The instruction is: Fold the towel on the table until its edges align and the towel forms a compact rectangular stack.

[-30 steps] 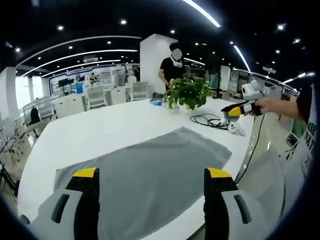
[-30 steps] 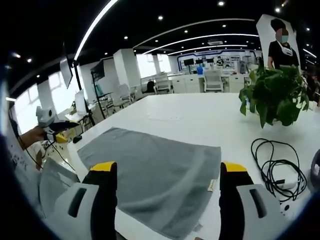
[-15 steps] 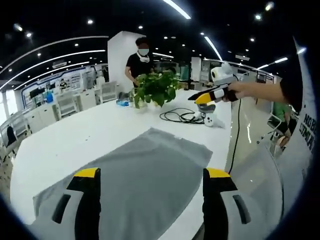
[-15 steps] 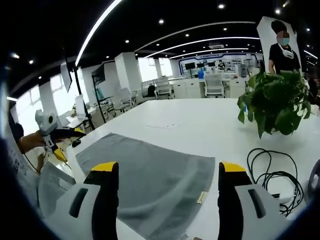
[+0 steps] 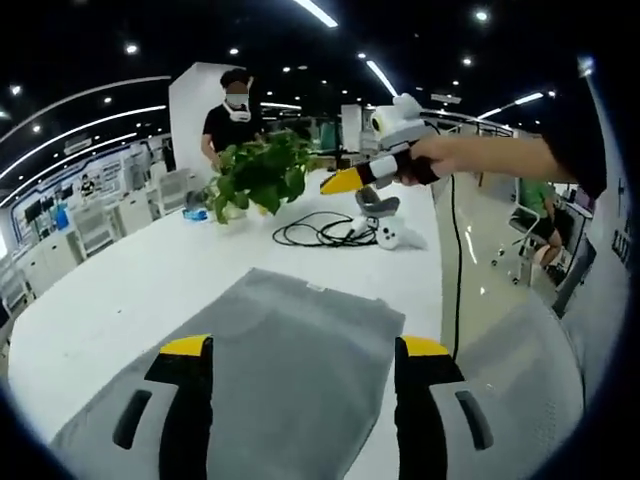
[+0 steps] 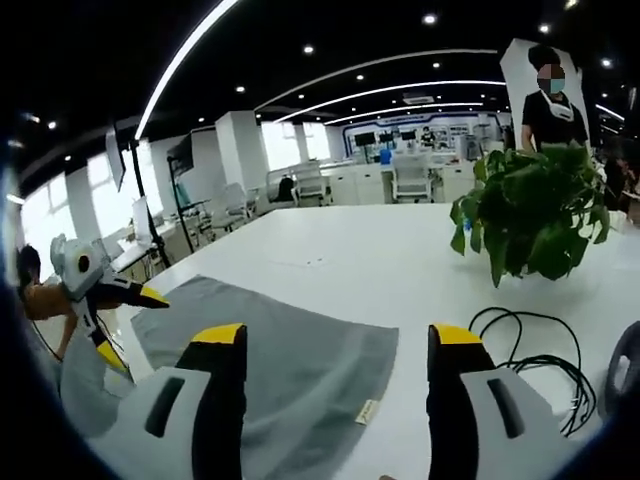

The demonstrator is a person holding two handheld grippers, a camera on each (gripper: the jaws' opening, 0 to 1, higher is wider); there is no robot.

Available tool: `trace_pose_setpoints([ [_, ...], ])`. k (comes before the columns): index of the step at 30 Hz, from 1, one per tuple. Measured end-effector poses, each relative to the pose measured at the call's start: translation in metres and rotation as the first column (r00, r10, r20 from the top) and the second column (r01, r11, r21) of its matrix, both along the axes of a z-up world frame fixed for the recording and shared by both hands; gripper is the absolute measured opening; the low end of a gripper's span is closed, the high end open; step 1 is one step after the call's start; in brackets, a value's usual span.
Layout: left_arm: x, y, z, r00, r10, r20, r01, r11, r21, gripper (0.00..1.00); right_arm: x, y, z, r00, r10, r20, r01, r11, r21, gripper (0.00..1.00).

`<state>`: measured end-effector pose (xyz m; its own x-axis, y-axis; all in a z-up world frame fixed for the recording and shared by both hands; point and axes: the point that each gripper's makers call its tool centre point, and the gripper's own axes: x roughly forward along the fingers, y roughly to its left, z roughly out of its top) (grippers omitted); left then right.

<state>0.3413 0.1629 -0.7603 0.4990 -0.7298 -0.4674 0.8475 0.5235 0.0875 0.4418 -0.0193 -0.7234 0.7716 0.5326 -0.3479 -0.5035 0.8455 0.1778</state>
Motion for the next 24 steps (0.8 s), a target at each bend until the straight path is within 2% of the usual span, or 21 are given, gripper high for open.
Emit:
trace_pose_setpoints([
  [7,0.003,-0.046,-0.008,0.993,-0.112,0.040,0.111,0.993,0.043,0.75,0.018,0.003,-0.015,1.000,0.005,-0.017,-0.005,1.000,0.004,0.72],
  [10,0.001,-0.064,-0.015,0.990,-0.138,0.042,0.135,0.989,0.062,0.74,0.026,0.004,-0.020,1.000,0.001,-0.023,-0.001,1.000,0.013,0.71],
  [12,-0.006,-0.078,-0.023,0.979,-0.197,0.051,0.191,0.977,0.097,0.73,0.032,0.005,-0.024,1.000,-0.001,-0.027,0.001,1.000,0.021,0.70],
  [17,-0.022,-0.105,-0.040,0.962,-0.272,0.034,0.266,0.956,0.126,0.71,0.042,0.006,-0.035,0.999,0.012,-0.037,-0.012,1.000,0.000,0.69],
  [18,-0.026,-0.111,-0.044,0.958,-0.288,0.020,0.283,0.951,0.128,0.68,0.044,0.007,-0.037,0.999,0.014,-0.040,-0.014,1.000,-0.003,0.68],
  [21,-0.031,-0.120,-0.054,0.952,-0.305,-0.009,0.303,0.945,0.125,0.52,0.049,0.007,-0.046,0.998,0.020,-0.053,-0.020,1.000,-0.007,0.67],
  [24,-0.037,-0.130,-0.067,0.945,-0.324,-0.044,0.327,0.938,0.114,0.50,0.054,0.009,-0.054,0.998,0.023,-0.065,-0.024,1.000,-0.010,0.66],
])
